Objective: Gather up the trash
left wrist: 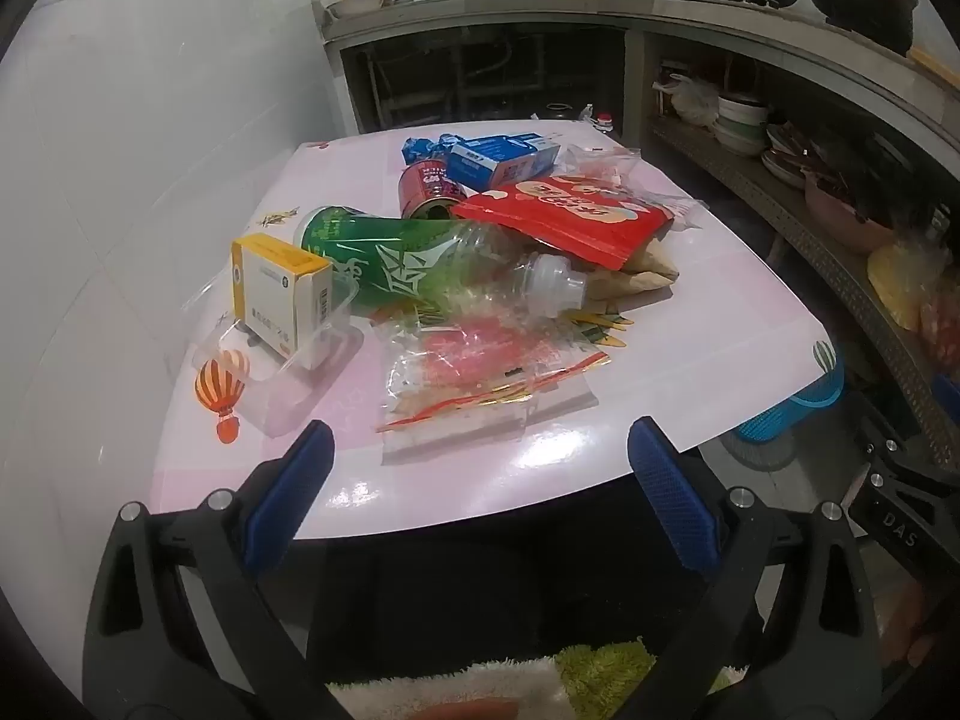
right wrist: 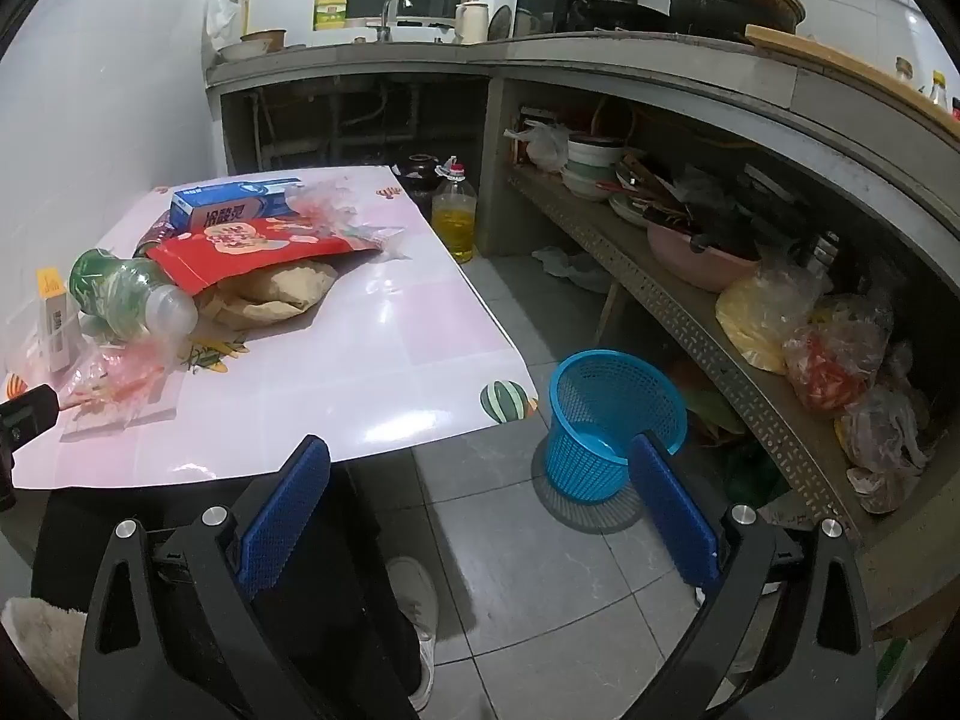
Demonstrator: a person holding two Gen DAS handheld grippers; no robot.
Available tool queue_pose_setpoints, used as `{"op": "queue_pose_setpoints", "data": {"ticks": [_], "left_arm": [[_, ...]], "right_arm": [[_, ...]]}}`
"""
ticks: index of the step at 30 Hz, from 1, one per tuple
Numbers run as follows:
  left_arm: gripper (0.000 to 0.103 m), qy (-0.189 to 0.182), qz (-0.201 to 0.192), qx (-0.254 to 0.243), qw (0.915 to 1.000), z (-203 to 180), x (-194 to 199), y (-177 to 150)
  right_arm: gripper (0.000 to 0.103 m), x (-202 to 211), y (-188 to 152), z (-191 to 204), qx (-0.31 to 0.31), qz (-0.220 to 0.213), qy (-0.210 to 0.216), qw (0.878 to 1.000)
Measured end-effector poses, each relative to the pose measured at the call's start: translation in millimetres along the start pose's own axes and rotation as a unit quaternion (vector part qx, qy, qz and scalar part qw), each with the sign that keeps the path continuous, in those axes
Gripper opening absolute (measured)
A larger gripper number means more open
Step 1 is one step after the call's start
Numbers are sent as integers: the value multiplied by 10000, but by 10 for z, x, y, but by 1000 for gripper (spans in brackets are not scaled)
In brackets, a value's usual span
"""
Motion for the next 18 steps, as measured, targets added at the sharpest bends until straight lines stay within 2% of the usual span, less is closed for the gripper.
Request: {"op": "queue_pose_setpoints", "data": {"ticks": [18], "left_arm": [[94, 6, 79, 12, 10000, 32, -68, -29]], "right_arm": [[97, 60, 45, 36, 29, -72, -16, 10000]]}}
Point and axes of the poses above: each gripper's, at about its wrist camera, not at the fingertips, and x roughly against the way its jaws point, z to its left, y to its top, the point moved 4 cm from there along -x, roughly the way its jaws point, and after that the axes turned 13 degrees about y, right-handed, at the moved point
